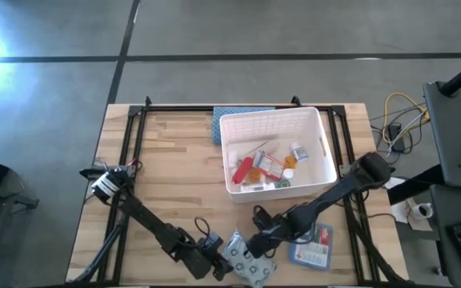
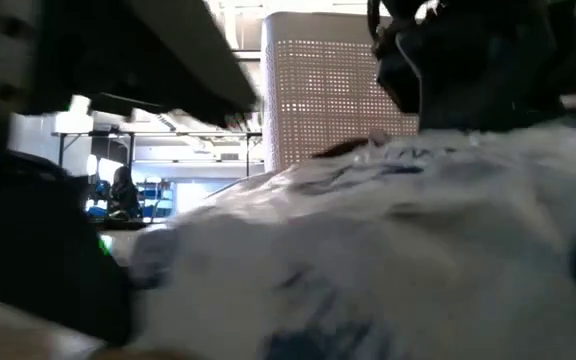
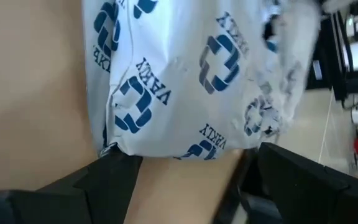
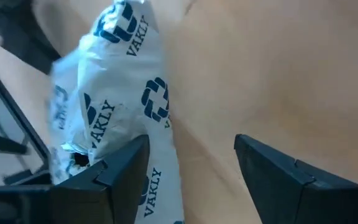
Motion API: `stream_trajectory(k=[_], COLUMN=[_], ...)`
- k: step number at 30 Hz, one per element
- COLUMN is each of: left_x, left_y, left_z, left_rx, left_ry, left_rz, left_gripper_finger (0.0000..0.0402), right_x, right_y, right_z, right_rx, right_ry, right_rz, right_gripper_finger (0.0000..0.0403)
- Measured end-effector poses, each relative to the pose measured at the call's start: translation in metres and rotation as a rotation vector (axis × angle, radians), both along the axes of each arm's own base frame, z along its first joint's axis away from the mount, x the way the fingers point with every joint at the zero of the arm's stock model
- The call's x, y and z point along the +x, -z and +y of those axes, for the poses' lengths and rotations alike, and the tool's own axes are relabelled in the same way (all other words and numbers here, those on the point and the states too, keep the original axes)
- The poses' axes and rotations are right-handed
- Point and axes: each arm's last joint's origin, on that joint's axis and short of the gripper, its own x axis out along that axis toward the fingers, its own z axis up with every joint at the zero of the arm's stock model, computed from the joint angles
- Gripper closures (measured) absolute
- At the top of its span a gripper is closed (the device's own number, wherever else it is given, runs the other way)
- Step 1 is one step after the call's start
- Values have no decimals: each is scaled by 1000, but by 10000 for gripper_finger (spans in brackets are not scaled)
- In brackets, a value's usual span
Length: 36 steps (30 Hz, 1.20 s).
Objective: Pick & place medical supplies in basket/bin
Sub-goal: Put the white mailer bag into the white bin
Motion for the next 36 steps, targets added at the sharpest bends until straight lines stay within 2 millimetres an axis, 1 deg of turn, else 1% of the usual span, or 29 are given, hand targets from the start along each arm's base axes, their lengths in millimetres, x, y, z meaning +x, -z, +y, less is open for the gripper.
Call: stream_trajectory(k=[4,7,11,17,20,22,25,27,30,33,36], left_x=[0,0,3,5,5,5,6,6,7,8,9], left_y=[5,8,9,9,9,10,10,10,10,10,10], left_z=[7,11,15,19,19,19,20,21,22,24,26], left_rx=[21,27,51,59,59,58,58,58,55,52,52], left_ry=[-21,-29,-21,-26,-27,-25,-25,-25,-23,-24,-26], left_rz=[6,15,15,13,13,14,16,16,20,23,25], left_gripper_finger=[94,94,94,94,94,94,94,94,94,94,94], right_x=[-8,-9,-9,-17,-21,-21,-19,-19,-15,-11,-6], right_y=[-18,-21,-12,6,15,19,20,22,24,20,13], right_z=[-5,-5,-5,-6,-7,-7,-5,-4,-4,-3,-1], right_rx=[0,51,99,90,149,213,300,317,322,311,260], right_ry=[-32,-68,-34,-20,-29,-52,-66,-68,-70,-76,-117], right_rz=[-41,-83,-80,-19,-45,-106,-224,-252,-250,-245,-232], right_gripper_finger=[164,163,163,163,163,163,163,163,163,163,163])
